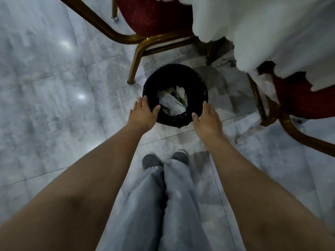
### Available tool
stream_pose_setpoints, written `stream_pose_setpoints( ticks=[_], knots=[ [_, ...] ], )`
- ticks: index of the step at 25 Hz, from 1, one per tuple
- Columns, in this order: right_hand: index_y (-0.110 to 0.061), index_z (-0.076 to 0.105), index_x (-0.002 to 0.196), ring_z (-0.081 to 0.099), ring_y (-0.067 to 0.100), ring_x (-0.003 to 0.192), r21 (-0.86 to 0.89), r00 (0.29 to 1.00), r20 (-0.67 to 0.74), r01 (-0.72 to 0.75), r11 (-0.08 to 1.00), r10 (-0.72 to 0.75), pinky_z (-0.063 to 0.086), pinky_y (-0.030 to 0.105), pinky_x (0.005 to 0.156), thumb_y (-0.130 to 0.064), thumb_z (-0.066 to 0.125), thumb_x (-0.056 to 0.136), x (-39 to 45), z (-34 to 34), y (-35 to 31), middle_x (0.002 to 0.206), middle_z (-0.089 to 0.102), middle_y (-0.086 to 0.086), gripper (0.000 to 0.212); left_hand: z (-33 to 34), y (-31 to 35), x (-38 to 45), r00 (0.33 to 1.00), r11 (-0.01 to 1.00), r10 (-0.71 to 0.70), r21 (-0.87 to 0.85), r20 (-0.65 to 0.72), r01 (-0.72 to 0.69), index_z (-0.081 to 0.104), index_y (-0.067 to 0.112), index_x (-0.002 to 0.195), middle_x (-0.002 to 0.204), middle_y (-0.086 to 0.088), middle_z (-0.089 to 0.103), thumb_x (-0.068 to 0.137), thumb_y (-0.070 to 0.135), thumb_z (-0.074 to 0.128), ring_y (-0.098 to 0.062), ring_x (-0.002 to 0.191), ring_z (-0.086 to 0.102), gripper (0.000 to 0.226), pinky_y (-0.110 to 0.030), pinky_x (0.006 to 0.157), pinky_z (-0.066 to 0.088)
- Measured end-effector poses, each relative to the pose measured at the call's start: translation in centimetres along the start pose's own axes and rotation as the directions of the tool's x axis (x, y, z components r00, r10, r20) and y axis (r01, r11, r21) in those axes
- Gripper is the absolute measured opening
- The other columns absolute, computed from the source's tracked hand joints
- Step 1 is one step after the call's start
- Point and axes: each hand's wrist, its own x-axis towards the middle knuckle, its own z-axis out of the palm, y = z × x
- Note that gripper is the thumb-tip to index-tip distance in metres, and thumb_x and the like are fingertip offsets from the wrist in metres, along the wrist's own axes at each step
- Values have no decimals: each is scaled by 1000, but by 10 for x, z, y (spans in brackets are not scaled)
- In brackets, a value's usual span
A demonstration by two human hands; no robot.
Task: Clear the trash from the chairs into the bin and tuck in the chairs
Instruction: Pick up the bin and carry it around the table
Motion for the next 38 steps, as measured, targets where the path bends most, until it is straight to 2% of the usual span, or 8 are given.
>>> stream_pose_setpoints(
  ticks=[5, 10, 16, 20, 24, 29, 32, 38],
  knots=[
    [-7, 16, 155, 26, 35, 145, 63, 997, -73, -21, 998, 26, 30, 45, 115, -39, 46, 99, 83, 52, 22, 160, 21, 19, 71, 50, -14, 92, 986, 938, -160, -317, -49, 137, 23, 9, 152, 156, -16, 29, 95, 52, 46, -36, 143, 29, 76, -50, 115, 28],
    [0, 8, 155, 30, 37, 142, 145, 992, -43, -115, 983, 122, 30, 41, 112, -36, 45, 101, 135, 75, 29, 159, 22, 21, 74, 69, -22, 141, 956, 755, -294, -614, 0, 232, 35, 8, 143, 143, -15, 47, 95, 43, 53, -35, 129, 49, 62, -46, 106, 43],
    [2, 39, 133, 54, 38, 120, 334, 939, -27, -315, 888, 343, 46, 38, 91, -18, 49, 94, 151, 70, 21, 135, 50, 21, 45, 58, -24, 146, 921, 534, -358, -776, 152, 336, 43, 16, 138, 135, -10, 51, 77, 49, 48, -34, 113, 55, 69, -55, 96, 48],
    [1, 43, 127, 60, 38, 111, 359, 934, -1, -334, 871, 358, 49, 37, 80, -18, 51, 93, 116, 57, 21, 128, 56, 20, 40, 40, -24, 111, 916, 546, -371, -761, 155, 350, 38, 18, 140, 136, -10, 48, 77, 55, 45, -36, 118, 52, 73, -56, 99, 46],
    [0, 42, 129, 59, 39, 111, 405, 912, 18, -381, 831, 409, 52, 43, 87, -23, 51, 93, 51, 21, 13, 129, 56, 20, 43, 11, -14, 55, 927, 573, -358, -757, 114, 314, 41, 14, 138, 135, -15, 51, 83, 63, 42, -38, 115, 54, 73, -55, 98, 47],
    [3, 38, 133, 58, 38, 109, 455, 908, -40, -356, 816, 418, 39, 35, 72, -21, 48, 96, -50, -33, 10, 126, 57, 23, 45, -28, 9, -23, 952, 678, -305, -704, -9, 211, 34, 5, 143, 142, -19, 46, 96, 51, 40, -38, 125, 50, 66, -50, 105, 43],
    [3, 28, 143, 57, 40, 114, 450, 887, -68, -381, 808, 457, 44, 39, 79, -22, 45, 98, -123, -61, 14, 129, 56, 25, 54, -51, 23, -87, 978, 713, -207, -687, -15, 140, 22, 5, 151, 148, -19, 41, 97, 51, 39, -38, 132, 44, 73, -48, 109, 39],
    [1, 30, 142, 57, 42, 114, 538, 853, -106, -383, 751, 511, 50, 45, 91, -25, 45, 98, -256, -100, 36, 130, 55, 26, 53, -75, 45, -199, 1000, 735, -18, -677, 18, 25, 28, 7, 149, 149, -15, 41, 95, 55, 38, -36, 132, 45, 73, -48, 109, 40]
  ],
)
